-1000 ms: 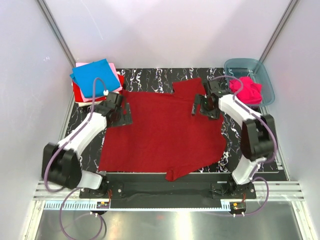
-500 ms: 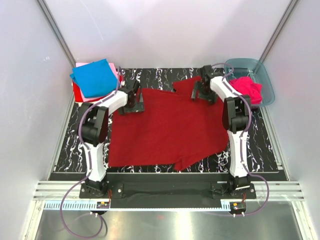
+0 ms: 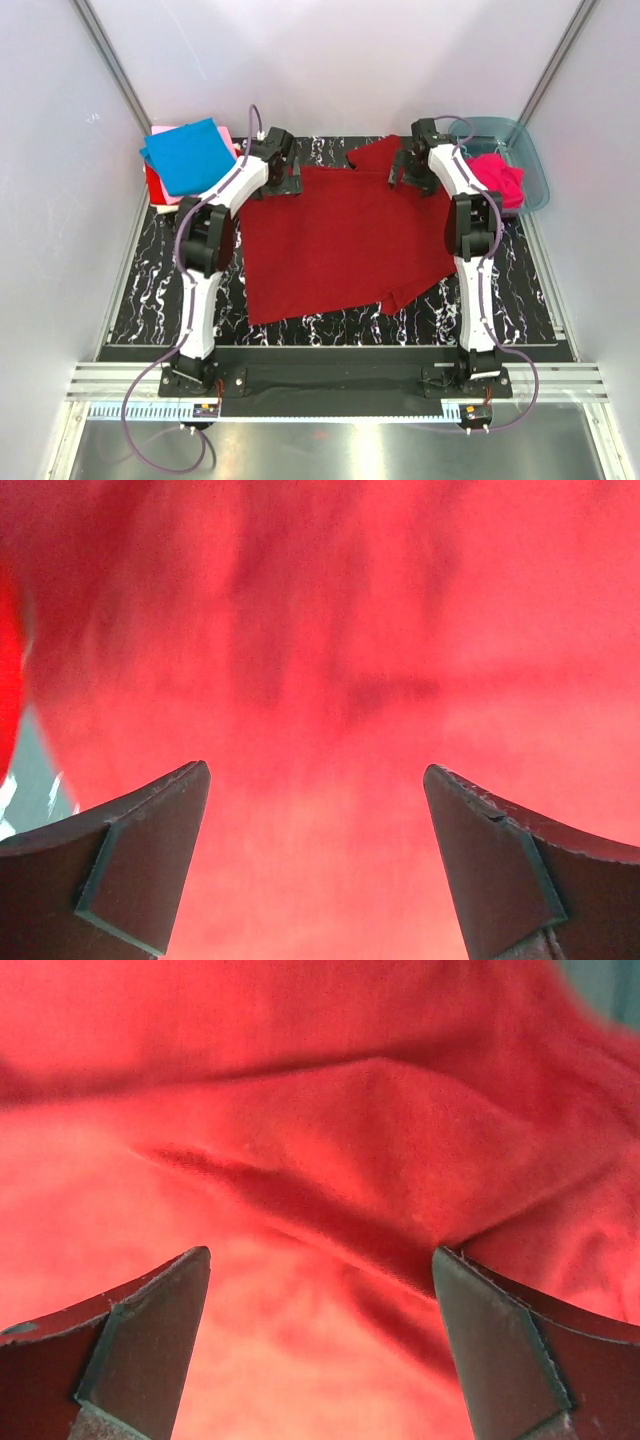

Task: Fold and stack the t-shirts
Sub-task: Flatten the tshirt out

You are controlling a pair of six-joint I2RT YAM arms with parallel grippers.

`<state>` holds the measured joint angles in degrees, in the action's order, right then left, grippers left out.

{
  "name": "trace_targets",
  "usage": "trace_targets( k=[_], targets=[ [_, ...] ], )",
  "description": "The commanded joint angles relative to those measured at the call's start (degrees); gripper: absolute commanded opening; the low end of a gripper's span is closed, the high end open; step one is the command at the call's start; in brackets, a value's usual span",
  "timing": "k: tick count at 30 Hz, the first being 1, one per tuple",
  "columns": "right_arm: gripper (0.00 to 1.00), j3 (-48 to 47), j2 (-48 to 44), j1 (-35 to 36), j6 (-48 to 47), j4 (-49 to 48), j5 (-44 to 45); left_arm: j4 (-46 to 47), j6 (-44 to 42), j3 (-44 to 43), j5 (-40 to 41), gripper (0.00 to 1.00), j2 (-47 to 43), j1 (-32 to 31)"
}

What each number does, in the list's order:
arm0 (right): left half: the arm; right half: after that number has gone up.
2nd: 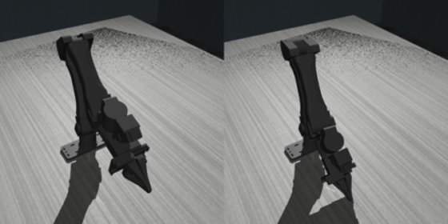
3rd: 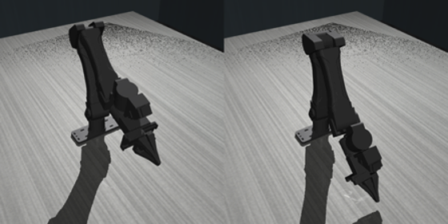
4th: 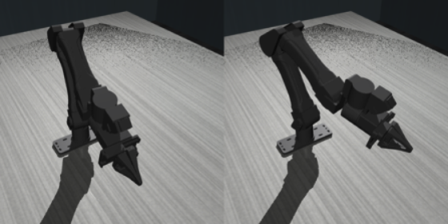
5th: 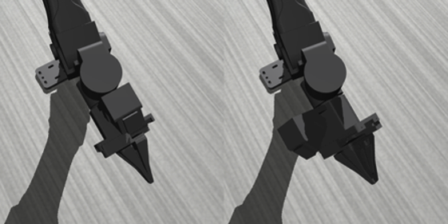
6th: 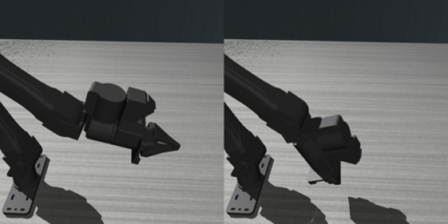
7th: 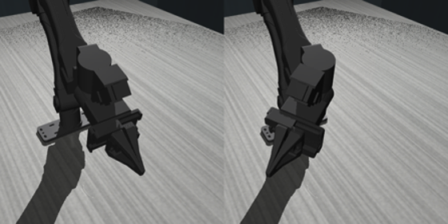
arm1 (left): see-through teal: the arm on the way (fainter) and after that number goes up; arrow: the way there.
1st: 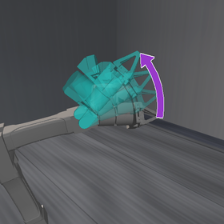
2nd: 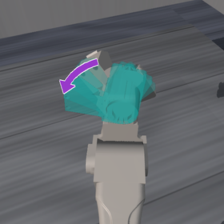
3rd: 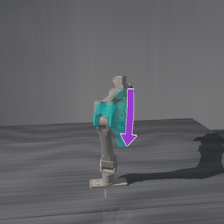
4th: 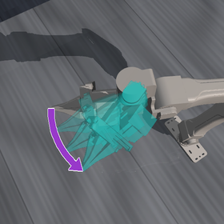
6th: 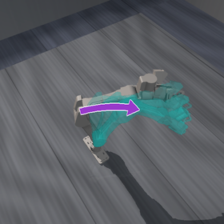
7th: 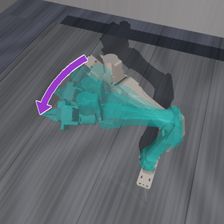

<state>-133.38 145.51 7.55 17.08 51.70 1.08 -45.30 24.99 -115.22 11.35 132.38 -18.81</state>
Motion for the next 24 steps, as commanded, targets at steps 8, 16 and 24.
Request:
trace_targets(
  k=[8, 16, 24],
  targets=[
    [1.00, 30.7, -39.5, -1.1, 3.7, -3.8, 3.6, 1.6, 1.8, 20.6, 3.2, 0.96, -31.7, -13.2],
    [0.98, 78.3, -70.1, -7.3, 16.8, -17.2, -4.9, 6.2, 9.1, 41.4, 6.0, 0.95, -41.3, -28.8],
    [0.83, 89.7, -71.1, -9.3, 22.0, -24.2, -8.8, -6.3, 14.5, 43.8, 13.7, 0.95, -56.4, -37.4]
  ],
)
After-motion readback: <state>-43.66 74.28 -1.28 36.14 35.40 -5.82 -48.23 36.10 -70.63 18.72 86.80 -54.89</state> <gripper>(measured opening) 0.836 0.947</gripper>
